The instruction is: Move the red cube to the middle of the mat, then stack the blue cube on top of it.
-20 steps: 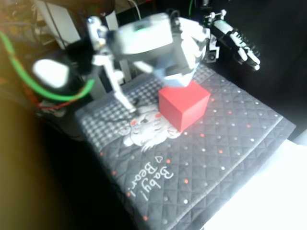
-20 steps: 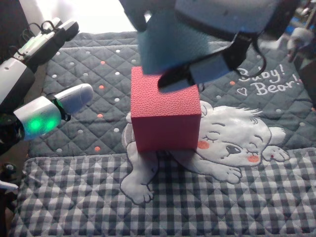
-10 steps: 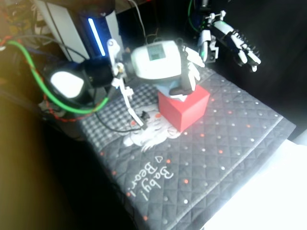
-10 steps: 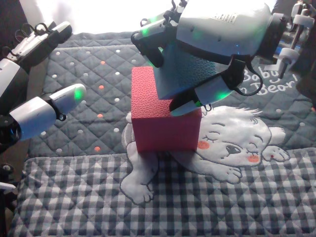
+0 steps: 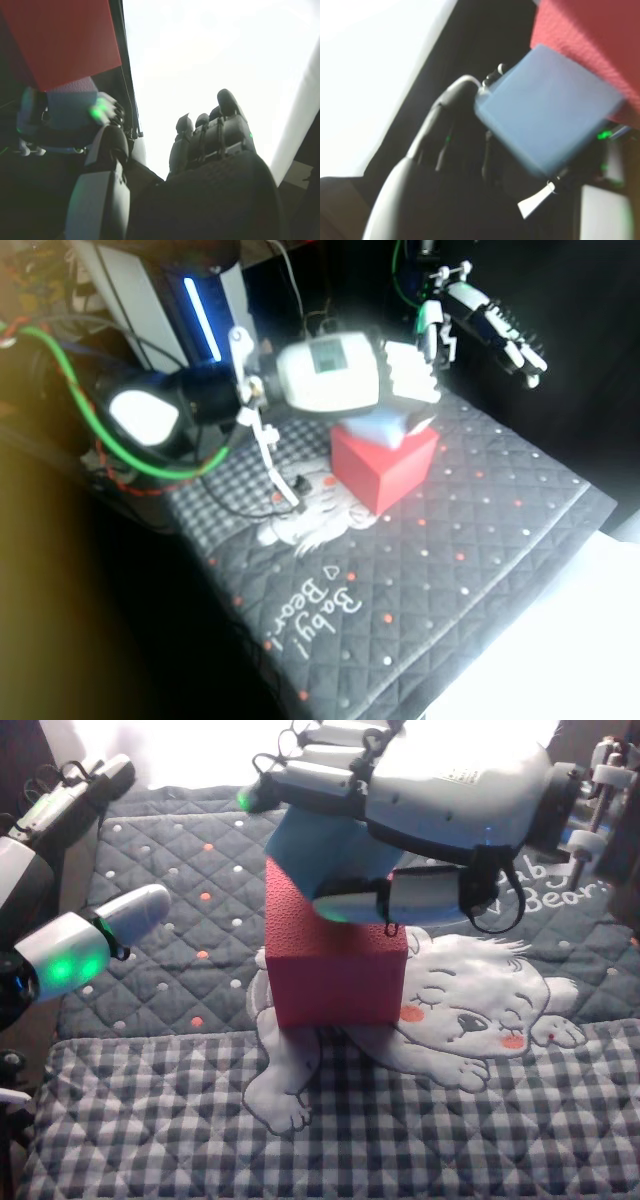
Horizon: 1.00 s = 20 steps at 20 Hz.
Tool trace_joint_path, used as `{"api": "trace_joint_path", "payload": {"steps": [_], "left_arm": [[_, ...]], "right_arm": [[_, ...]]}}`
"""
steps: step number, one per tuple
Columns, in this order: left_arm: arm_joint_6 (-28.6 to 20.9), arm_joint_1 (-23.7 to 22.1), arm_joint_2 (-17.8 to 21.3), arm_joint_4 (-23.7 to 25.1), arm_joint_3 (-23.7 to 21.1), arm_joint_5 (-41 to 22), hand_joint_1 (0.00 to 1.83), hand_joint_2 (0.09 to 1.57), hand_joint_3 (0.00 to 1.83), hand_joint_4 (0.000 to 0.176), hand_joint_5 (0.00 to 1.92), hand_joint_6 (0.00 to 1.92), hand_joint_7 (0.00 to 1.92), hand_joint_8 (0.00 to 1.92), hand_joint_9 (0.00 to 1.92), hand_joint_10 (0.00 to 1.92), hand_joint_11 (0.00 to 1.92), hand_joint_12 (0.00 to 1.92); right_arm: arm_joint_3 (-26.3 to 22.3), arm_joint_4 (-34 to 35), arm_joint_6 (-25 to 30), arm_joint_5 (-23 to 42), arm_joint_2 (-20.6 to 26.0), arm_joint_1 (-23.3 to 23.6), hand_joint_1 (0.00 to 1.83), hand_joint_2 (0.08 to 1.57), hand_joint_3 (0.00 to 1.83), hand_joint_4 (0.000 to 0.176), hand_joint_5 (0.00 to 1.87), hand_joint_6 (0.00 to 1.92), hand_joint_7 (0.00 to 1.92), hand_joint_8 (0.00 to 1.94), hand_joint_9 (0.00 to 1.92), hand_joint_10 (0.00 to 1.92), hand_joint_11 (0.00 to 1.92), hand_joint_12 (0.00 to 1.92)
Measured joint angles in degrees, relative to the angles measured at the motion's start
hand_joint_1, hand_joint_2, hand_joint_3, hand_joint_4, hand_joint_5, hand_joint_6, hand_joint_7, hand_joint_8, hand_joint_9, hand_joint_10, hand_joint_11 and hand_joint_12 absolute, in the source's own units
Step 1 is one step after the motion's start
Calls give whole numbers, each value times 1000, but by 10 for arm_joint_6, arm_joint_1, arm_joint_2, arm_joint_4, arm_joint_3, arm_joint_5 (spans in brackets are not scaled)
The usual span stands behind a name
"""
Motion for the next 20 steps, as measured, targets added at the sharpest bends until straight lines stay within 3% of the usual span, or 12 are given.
{"api": "trace_joint_path", "payload": {"steps": [1, 2, 4, 5, 8, 10, 13, 15, 17, 18, 19, 20], "left_arm": [[0, 4, 0, -2, 0, -9, 622, 1261, 1, 26, 157, 9, 31, 3, 0, 0, 0, 233], [0, 8, 0, -5, -4, -12, 624, 1255, 0, 43, 182, 9, 50, 4, 0, 0, 0, 146], [0, 8, 0, -6, -4, -12, 602, 1255, 0, 44, 180, 6, 59, 6, 0, 0, 0, 138], [0, 10, 0, -9, -4, -18, 553, 1252, 0, 50, 176, 2, 60, 2, 0, 0, 0, 74], [0, 16, 0, -14, -7, -23, 516, 1236, 0, 72, 166, 0, 59, 0, 0, 0, 0, 22], [0, 20, 0, -14, -7, -24, 518, 1231, 0, 56, 164, 0, 57, 0, 0, 0, 0, 0], [0, 23, 0, -21, -7, -33, 503, 1238, 2, 48, 163, 2, 63, 4, 0, 0, 0, 0], [0, 27, 0, -22, -9, -34, 530, 1237, 1, 54, 164, 2, 55, 1, 0, 0, 0, 0], [-1, 28, 0, -24, -9, -36, 529, 1237, 1, 70, 159, 0, 58, 3, 0, 0, 0, 0], [-2, 30, 2, -28, -14, -41, 530, 1238, 1, 75, 139, 0, 58, 2, 0, 0, 0, 0], [-2, 35, 2, -27, -15, -48, 548, 1238, 0, 78, 129, 0, 57, 1, 0, 0, 0, 0], [-2, 39, 4, -25, -18, -52, 566, 1239, 1, 75, 121, 0, 54, 0, 0, 0, 0, 0]], "right_arm": [[0, 0, 0, -2, 2, 0, 423, 1327, 3, 0, 92, 193, 122, 45, 0, 378, 0, 1003], [0, 0, 0, -3, 7, -3, 456, 1339, 1, 0, 85, 105, 104, 11, 0, 610, 0, 1317], [-1, 0, 0, -4, 11, -5, 474, 1325, 0, 0, 67, 66, 20, 1, 0, 470, 0, 1232], [-2, -1, 1, -3, 13, -6, 491, 1296, 0, 0, 21, 29, 3, 0, 0, 452, 0, 1113], [-7, 2, 1, -3, 21, -6, 402, 1207, 0, 65, 0, 0, 0, 0, 0, 106, 0, 311], [-14, -1, 1, -3, 23, -6, 376, 1148, 0, 71, 0, 0, 0, 0, 6, 32, 0, 121], [-15, -1, 1, -2, 28, -6, 393, 1092, 0, 38, 0, 0, 0, 0, 20, 14, 0, 197], [-24, 0, 1, 3, 46, -6, 438, 1068, 0, 43, 0, 0, 0, 0, 0, 0, 0, 97], [-45, -1, 1, 23, 84, -6, 466, 1130, 2, 2, 0, 0, 0, 0, 9, 4, 0, 121], [-61, 0, 1, 43, 115, -6, 507, 1103, 0, 25, 0, 0, 0, 0, 20, 10, 0, 23], [-68, 7, 1, 57, 132, -11, 477, 1130, 0, 0, 0, 0, 0, 0, 49, 122, 0, 582], [-80, 27, 1, 83, 162, -28, 434, 1106, 0, 0, 0, 0, 0, 0, 9, 204, 0, 1064]]}}
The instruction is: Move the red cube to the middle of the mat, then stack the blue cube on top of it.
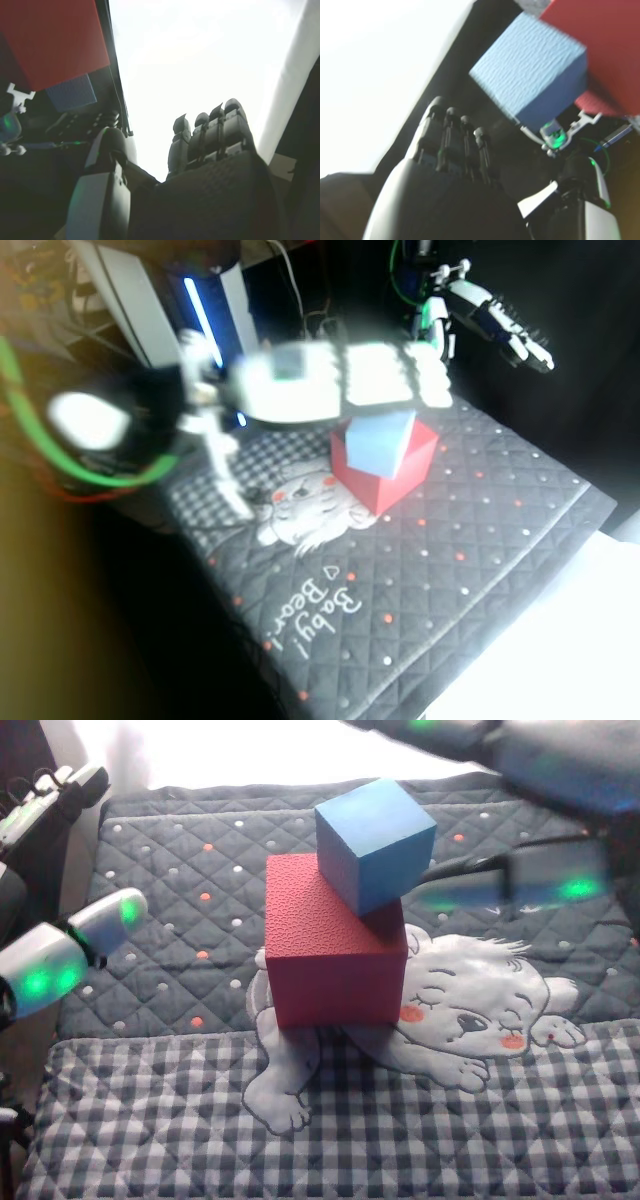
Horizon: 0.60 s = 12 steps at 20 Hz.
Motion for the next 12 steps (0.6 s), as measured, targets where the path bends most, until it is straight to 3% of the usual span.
{"api": "trace_joint_path", "payload": {"steps": [1, 3, 4, 5, 6, 7, 8, 9, 10, 11, 12], "left_arm": [[0, 3, 1, 0, -2, -6, 584, 1245, 3, 62, 95, 0, 49, 0, 0, 0, 0, 0], [0, 5, 1, -3, -2, -12, 625, 1238, 0, 79, 72, 0, 31, 0, 0, 0, 0, 0], [0, 5, 2, -5, -2, -15, 616, 1230, 0, 103, 27, 0, 1, 0, 0, 0, 18, 8], [0, 5, 2, -4, -2, -16, 616, 1230, 0, 103, 27, 0, 1, 0, 0, 0, 18, 8], [0, 6, 3, -2, -2, -18, 579, 1215, 0, 129, 5, 0, 0, 0, 0, 0, 35, 19], [0, 6, 5, -3, -2, -19, 557, 1200, 0, 144, 0, 0, 0, 0, 0, 0, 27, 19], [0, 6, 5, -5, -2, -21, 479, 1161, 0, 152, 0, 0, 0, 0, 0, 0, 5, 151], [0, 6, 7, -4, -2, -23, 425, 1116, 0, 171, 0, 0, 0, 0, 0, 0, 0, 126], [0, 6, 10, -1, -2, -24, 426, 1089, 0, 170, 0, 0, 0, 0, 0, 0, 0, 24], [0, 6, 13, 2, -3, -27, 454, 1084, 0, 175, 0, 0, 0, 0, 0, 0, 0, 4], [0, 7, 15, 7, -4, -34, 461, 1072, 0, 176, 0, 0, 0, 0, 0, 0, 0, 0]], "right_arm": [[-9, 14, -6, 12, 21, -16, 400, 1090, 0, 0, 0, 0, 0, 0, 1, 133, 0, 1148], [-37, 62, -59, 21, 63, -48, 401, 1119, 1, 0, 0, 0, 0, 0, 0, 8, 0, 596], [-49, 96, -97, 34, 85, -71, 419, 1112, 1, 12, 0, 0, 0, 0, 0, 0, 0, 62], [-54, 116, -111, 42, 91, -81, 419, 1112, 1, 12, 0, 0, 0, 0, 0, 0, 0, 62], [-56, 132, -114, 48, 99, -95, 461, 1123, 5, 35, 0, 0, 0, 0, 0, 0, 0, 12], [-56, 150, -116, 47, 108, -116, 453, 1133, 9, 44, 0, 0, 0, 0, 0, 0, 0, 2], [-57, 164, -124, 45, 112, -127, 469, 1130, 7, 37, 0, 0, 0, 0, 0, 0, 0, 0], [-70, 200, -167, 39, 120, -138, 490, 1129, 5, 39, 0, 0, 0, 0, 0, 0, 0, 0], [-90, 238, -234, 40, 130, -146, 465, 1125, 3, 24, 0, 0, 0, 0, 0, 0, 15, 7], [-102, 257, -267, 53, 135, -155, 446, 1084, 0, 35, 0, 0, 0, 0, 0, 0, 2, 2], [-108, 267, -276, 74, 138, -172, 458, 1062, 0, 32, 0, 0, 0, 0, 0, 0, 0, 0]]}}
